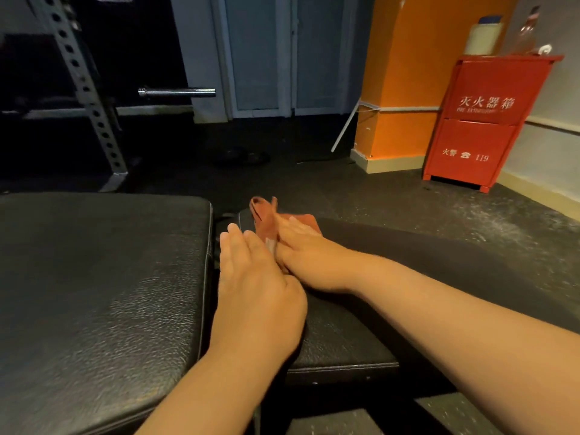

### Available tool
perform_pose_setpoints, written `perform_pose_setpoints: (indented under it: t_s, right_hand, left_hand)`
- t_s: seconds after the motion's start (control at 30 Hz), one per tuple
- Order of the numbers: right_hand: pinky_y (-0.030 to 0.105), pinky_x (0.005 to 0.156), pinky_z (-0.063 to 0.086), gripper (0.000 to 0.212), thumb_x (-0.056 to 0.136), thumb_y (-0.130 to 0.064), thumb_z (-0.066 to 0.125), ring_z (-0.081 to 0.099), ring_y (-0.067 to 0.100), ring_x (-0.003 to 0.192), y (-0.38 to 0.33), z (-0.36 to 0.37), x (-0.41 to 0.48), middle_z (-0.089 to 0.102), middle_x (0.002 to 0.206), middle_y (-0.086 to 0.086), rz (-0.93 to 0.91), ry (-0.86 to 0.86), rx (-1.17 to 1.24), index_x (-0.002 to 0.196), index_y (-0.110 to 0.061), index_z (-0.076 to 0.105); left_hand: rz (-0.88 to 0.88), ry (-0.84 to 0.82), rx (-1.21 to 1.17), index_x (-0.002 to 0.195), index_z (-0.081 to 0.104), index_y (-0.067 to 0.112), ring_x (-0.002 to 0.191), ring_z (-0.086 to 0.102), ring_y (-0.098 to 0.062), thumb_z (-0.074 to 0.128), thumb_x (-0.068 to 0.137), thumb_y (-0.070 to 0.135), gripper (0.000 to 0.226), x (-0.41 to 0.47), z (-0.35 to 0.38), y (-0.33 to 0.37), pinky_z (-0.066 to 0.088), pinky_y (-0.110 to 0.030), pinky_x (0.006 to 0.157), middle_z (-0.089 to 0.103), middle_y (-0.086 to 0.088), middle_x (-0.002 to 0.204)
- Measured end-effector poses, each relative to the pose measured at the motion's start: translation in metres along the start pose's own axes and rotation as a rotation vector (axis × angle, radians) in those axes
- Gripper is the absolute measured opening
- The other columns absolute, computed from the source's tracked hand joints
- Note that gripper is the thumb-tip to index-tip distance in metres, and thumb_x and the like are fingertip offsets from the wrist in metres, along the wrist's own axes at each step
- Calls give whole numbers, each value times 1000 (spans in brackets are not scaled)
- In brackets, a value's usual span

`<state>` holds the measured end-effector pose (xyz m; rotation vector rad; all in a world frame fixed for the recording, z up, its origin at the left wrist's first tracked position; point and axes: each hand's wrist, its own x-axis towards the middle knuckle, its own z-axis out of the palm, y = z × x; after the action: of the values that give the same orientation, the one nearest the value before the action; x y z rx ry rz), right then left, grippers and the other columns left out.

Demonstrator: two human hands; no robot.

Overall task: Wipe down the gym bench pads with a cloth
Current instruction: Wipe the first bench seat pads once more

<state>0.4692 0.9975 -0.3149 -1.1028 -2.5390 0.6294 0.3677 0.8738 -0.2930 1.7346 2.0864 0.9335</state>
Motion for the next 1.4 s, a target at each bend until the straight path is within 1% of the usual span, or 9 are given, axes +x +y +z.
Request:
perform_pose_setpoints:
  t_s: [0.2,0.4,0.6,0.7,0.77,0.87,1.03,1.23,1.4]
  right_hand:
    - [27,122,-7,58,107,-46,35,-22,-3,146,29,35,14,6,167,-11,5,51,-347,159,-34,13]
    - [35,123,9,51,108,-39,34,12,25,154,-24,-14,19,20,166,4,83,-37,-41,156,-22,30]
    - [11,108,20,31,104,-44,44,20,5,149,2,12,0,33,124,-48,113,-70,-27,123,-68,35]
    - [15,115,0,55,102,-45,48,3,5,149,-6,3,14,20,144,-35,2,-161,-289,152,-40,26]
    - [30,122,8,40,104,-35,46,23,12,146,-15,-10,32,38,146,-5,16,-167,-353,142,-21,47]
    - [45,114,35,20,104,-32,43,50,19,110,-22,-16,55,53,109,-1,109,-27,-306,102,-23,61]
    - [27,123,7,54,107,-44,34,11,7,152,-11,-3,-31,20,165,-10,-36,-38,-50,158,-33,22]
    - [36,107,34,43,106,-31,31,47,25,124,56,-28,-92,52,138,6,363,98,-82,137,-7,51]
    - [45,120,24,50,101,-25,38,31,26,146,-32,22,-121,40,155,8,48,180,-80,150,-12,39]
  left_hand:
    - [29,-94,170,157,-14,10,151,-20,-18,27,101,24,71,-4,-1,6,-10,-33,121,-20,-8,164]
    - [16,-131,173,159,-6,13,151,-19,-16,35,97,27,75,-3,-6,5,-4,-35,123,-18,-5,165]
    - [40,-131,109,159,-7,15,151,-16,-12,13,99,41,68,-2,-4,5,-5,-33,124,-15,-3,166]
    - [60,-124,228,158,-7,10,152,-18,-22,-13,81,46,85,-1,3,1,-6,-40,124,-17,-13,164]
    - [119,-113,314,158,2,5,151,-18,-31,-25,73,43,97,1,8,-4,-3,-45,124,-13,-23,163]
    - [59,-90,193,158,3,8,153,-11,-23,-13,81,51,90,3,7,-4,0,-41,125,-5,-15,166]
    - [74,-94,197,148,36,8,152,9,-23,12,94,40,67,4,0,-4,8,-41,125,22,-13,162]
    - [134,-131,402,111,58,9,136,35,-28,26,96,35,44,2,0,-1,23,-47,120,49,-11,134]
    - [272,-139,444,102,61,21,108,50,-22,33,91,34,32,-10,-9,9,31,-43,113,55,3,104]
